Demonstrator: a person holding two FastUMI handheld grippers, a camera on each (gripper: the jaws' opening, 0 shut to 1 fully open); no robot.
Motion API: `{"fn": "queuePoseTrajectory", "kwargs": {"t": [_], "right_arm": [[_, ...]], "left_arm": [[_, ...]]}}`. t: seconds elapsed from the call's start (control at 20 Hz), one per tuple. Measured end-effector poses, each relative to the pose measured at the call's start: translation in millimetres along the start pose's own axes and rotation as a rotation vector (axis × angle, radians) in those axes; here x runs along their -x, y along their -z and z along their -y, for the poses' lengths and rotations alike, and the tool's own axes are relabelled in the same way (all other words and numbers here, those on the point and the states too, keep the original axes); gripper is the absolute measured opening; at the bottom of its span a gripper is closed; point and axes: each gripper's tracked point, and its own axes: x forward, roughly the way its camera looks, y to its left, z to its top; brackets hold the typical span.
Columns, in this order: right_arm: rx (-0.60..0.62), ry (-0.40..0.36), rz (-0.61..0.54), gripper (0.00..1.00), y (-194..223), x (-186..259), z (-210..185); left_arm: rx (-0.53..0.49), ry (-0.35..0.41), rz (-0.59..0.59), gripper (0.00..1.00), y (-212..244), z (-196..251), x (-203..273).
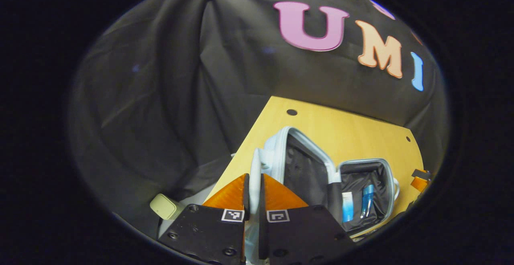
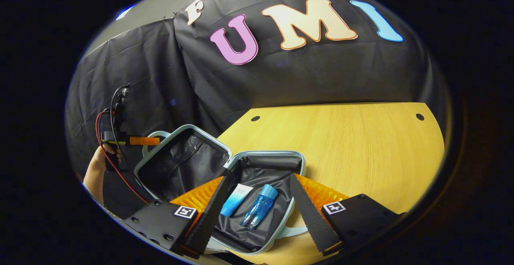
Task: First open the suitcase, pack the skin care products into it, and then close the suitcase.
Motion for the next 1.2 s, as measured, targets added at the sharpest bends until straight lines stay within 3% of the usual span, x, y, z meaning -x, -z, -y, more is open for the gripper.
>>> {"fn": "queuePoseTrajectory", "kwargs": {"t": [0.15, 0.35, 0.6, 0.75, 0.8, 0.85, 0.95, 1.2], "right_arm": [[0.008, -0.025, -0.001, 0.98, -6, 14, 16], [-0.002, -0.043, 0.015, 0.98, -15, 37, 39], [-0.006, -0.031, 0.035, 0.98, -24, 63, 69], [-0.015, -0.011, 0.047, 0.98, -27, 78, 88], [-0.015, -0.002, 0.051, 0.93, -28, 83, 95], [-0.016, 0.007, 0.055, 0.98, -29, 88, 102], [-0.025, 0.026, 0.057, 0.98, -29, 98, 115], [-0.043, 0.073, 0.089, 0.98, -32, 129, 151]], "left_arm": [[-0.081, 0.023, 0.061, 0.06, -22, 49, 27], [-0.107, 0.084, 0.105, 0.06, -40, 111, 48], [-0.074, 0.279, 0.141, 0.07, -51, 207, 62], [-0.049, 0.386, 0.129, 0.09, -43, 264, 62], [-0.044, 0.426, 0.135, 0.09, -42, 282, 63], [-0.035, 0.464, 0.115, 0.09, -37, 303, 62], [-0.019, 0.527, 0.072, 0.10, -21, 338, 57], [-0.072, 0.555, -0.006, 0.10, 14, 394, 44]]}}
